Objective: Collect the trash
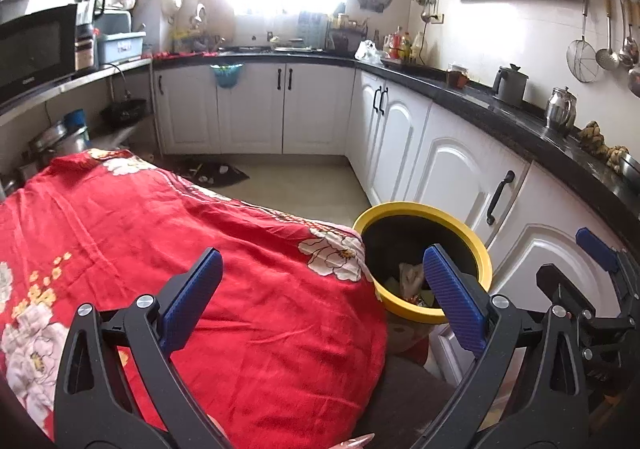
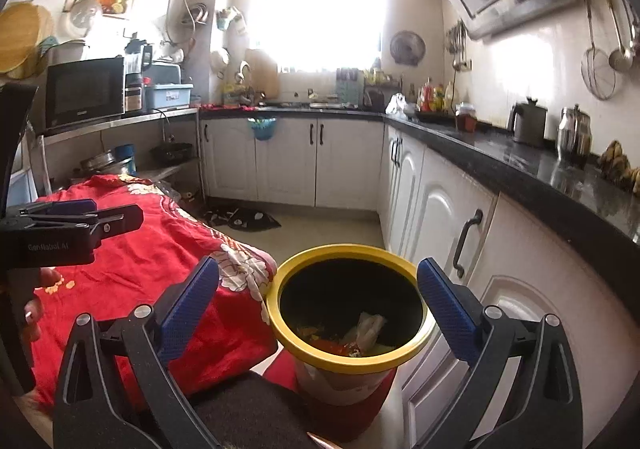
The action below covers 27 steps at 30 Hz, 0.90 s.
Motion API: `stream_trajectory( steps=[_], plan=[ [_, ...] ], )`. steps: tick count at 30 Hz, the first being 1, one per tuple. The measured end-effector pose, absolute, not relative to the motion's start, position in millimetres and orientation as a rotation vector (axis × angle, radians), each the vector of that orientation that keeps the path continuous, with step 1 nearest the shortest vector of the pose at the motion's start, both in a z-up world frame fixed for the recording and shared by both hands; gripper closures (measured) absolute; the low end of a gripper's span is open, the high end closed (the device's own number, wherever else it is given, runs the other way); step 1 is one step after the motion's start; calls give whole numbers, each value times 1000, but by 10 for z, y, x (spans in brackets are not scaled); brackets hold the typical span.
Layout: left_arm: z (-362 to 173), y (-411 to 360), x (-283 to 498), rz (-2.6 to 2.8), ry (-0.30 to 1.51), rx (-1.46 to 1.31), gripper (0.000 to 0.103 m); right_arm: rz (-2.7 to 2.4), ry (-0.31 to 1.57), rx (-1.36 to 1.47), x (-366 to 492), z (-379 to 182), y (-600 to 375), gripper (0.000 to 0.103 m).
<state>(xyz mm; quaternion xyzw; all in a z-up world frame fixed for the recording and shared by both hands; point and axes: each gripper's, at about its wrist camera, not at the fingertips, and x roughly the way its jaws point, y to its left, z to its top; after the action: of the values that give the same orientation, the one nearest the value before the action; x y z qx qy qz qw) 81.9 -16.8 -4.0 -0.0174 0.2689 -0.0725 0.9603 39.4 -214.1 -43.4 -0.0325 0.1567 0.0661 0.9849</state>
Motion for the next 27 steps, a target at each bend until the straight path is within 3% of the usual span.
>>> stream_trajectory(
  steps=[12,27],
  plan=[
    [-95,-84,463,-105,431,-30,11,104,204,-54,103,-528,-2112,6],
    [-134,-65,366,-106,402,-58,11,92,233,-15,115,-599,-2153,6]
  ],
)
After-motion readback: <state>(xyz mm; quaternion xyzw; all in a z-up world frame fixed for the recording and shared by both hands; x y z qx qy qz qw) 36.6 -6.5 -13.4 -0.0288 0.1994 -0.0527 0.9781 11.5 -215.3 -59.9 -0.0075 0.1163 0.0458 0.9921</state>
